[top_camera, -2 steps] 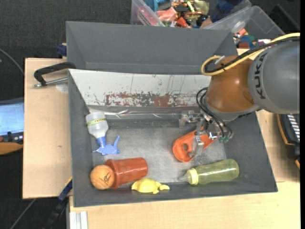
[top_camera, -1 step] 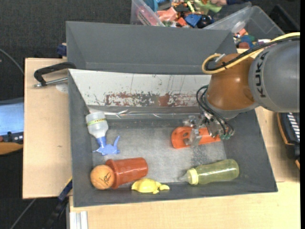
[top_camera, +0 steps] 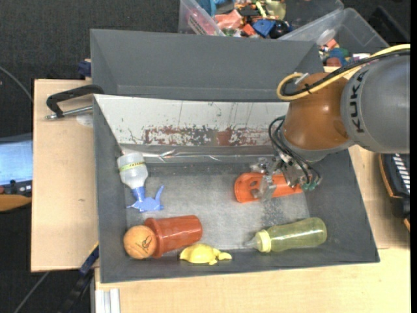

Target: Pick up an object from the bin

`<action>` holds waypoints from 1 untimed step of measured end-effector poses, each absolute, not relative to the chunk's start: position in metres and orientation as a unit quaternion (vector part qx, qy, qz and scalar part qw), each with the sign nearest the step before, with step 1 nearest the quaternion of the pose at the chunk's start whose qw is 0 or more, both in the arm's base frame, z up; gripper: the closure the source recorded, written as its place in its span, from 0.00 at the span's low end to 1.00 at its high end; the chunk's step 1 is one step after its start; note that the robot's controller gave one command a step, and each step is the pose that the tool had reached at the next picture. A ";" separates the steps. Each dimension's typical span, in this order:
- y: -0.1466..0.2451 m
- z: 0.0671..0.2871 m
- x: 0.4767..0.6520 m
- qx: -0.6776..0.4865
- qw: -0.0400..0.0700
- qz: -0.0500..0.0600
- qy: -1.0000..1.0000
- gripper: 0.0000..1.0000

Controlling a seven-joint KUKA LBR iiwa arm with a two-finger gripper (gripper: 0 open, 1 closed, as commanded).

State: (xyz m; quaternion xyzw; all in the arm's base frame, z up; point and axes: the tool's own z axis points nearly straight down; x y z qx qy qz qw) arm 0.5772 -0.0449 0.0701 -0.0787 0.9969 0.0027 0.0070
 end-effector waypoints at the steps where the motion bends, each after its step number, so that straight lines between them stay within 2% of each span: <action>1: -0.044 0.077 0.576 -0.078 0.007 0.002 0.997 1.00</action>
Offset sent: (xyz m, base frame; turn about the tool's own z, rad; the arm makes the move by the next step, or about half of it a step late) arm -0.0001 -0.0001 0.0597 0.0000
